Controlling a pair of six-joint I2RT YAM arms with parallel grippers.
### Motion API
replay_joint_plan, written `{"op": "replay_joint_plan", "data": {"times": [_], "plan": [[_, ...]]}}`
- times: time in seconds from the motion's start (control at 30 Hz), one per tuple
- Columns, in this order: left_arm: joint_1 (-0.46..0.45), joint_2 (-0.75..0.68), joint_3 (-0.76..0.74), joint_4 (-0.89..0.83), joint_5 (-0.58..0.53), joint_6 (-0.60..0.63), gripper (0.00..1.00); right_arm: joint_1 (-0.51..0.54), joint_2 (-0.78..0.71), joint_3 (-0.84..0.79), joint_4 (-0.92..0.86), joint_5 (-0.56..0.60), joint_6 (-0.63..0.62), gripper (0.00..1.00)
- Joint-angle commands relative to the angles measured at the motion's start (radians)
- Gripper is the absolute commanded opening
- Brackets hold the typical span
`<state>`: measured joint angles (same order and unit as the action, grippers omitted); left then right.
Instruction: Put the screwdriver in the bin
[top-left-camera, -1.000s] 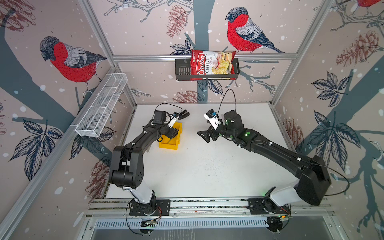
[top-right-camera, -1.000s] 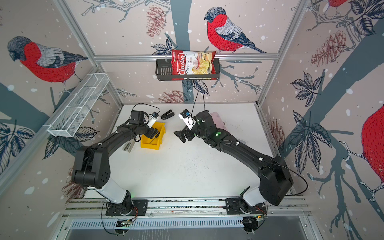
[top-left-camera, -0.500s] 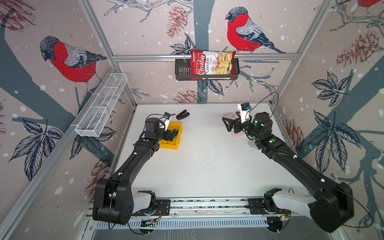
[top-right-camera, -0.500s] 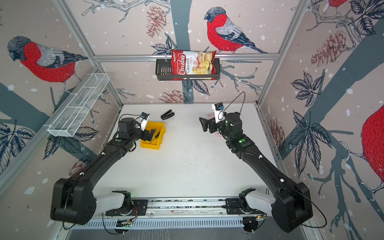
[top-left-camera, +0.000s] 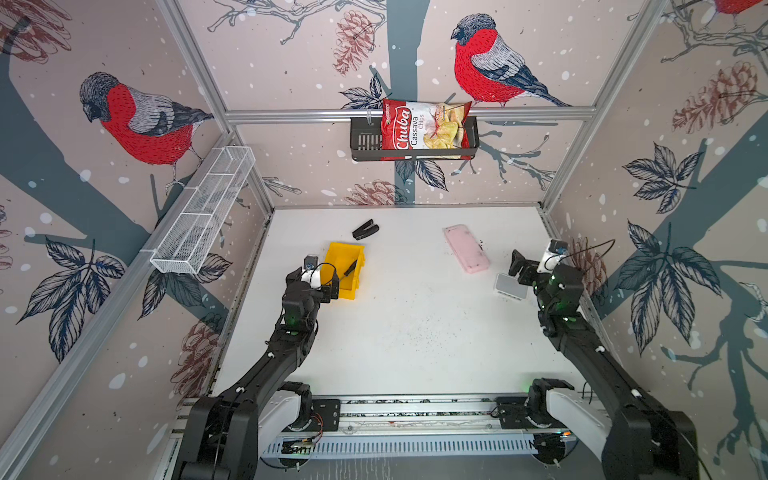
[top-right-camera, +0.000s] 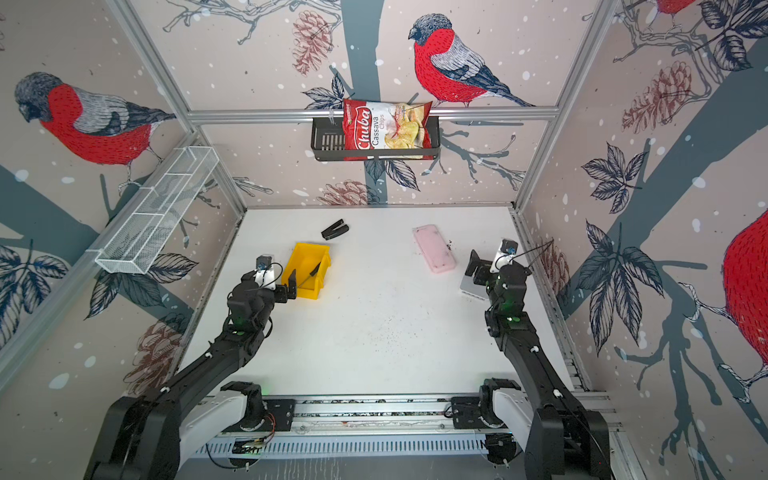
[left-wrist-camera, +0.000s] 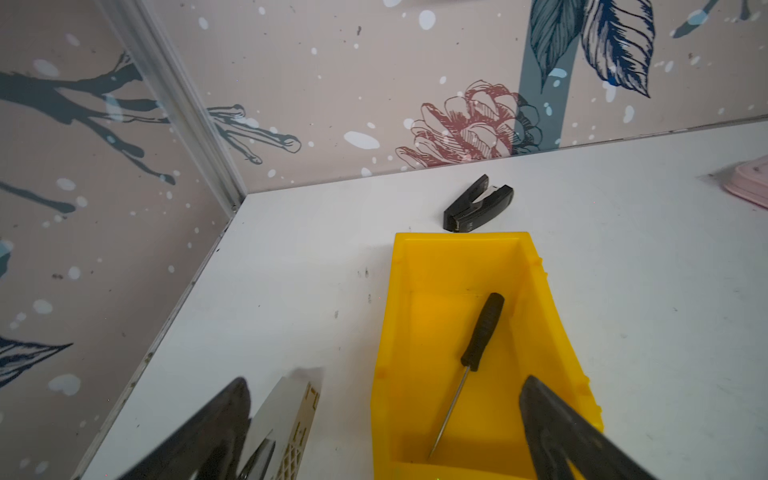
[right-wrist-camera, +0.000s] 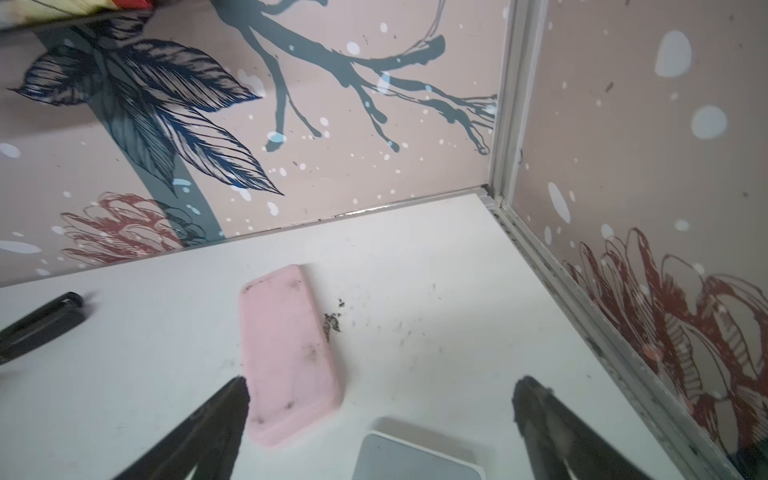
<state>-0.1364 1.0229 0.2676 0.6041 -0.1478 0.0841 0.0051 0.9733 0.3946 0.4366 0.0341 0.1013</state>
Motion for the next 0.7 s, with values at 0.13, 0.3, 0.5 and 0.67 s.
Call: {"op": "replay_joint_plan", "data": {"times": [0.13,0.3,0.5,0.67], "plan": [[0.012,0.085,-0.129,0.414,-0.085,-0.039,0.99,-0.036,0.062,-0.175,0.38,0.043,-0.018,1.0],[0.018,0.18,-0.169,0.568,-0.085,-0.024,0.99,-0.037,0.138,-0.212,0.484,0.044,0.01,0.99],[0.036,0.285,-0.161,0.681,-0.07,-0.029,0.99,-0.039,0.264,-0.219,0.615,0.028,0.036,1.0],[0.062,0.388,-0.154,0.785,-0.028,-0.062,0.99,-0.036,0.335,-0.195,0.644,0.022,0.017,1.0]]}}
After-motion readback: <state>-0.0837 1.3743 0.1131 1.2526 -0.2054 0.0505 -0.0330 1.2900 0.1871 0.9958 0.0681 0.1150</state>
